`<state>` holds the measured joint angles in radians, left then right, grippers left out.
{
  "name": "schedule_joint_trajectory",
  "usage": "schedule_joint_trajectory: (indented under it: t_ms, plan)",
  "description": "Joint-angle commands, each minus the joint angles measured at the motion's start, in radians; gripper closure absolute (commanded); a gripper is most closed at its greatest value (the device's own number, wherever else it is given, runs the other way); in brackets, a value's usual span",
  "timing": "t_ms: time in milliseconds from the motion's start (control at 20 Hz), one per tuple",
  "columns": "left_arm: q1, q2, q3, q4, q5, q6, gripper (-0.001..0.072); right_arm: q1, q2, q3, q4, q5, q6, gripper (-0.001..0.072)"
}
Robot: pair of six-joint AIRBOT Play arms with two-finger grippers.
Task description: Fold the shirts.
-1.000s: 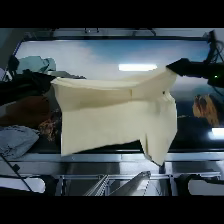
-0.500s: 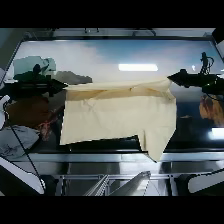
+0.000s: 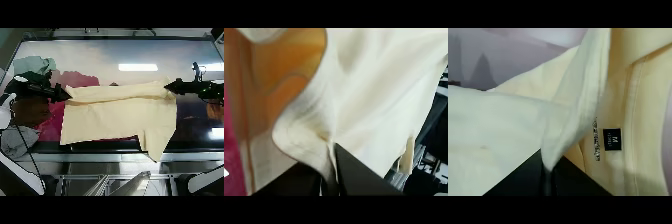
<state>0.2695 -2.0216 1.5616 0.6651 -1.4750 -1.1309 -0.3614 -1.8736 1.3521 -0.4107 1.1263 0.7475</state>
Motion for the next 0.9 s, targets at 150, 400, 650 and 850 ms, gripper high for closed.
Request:
schedule_joint_trajectory:
  t_ms: [150, 400, 650, 850]
  plan:
    - [0.037, 0.012, 0.037, 0.183, -0.187, -0.223, 0.0412, -0.03, 0.032, 0.003, -0.157, 0.088, 0.105, 0.0439]
    - [0.097, 0.184, -0.032, 0.41, -0.214, -0.282, 0.0412, -0.135, 0.171, -0.035, -0.44, 0.264, 0.241, 0.0468]
    - [0.14, 0.422, -0.465, 0.415, 0.003, -0.163, 0.0412, -0.26, 0.423, -0.39, -0.559, 0.254, 0.351, 0.0461]
    - [0.141, 0.449, -0.671, 0.392, 0.109, -0.089, 0.0412, -0.295, 0.586, -0.71, -0.545, 0.146, 0.436, 0.0232]
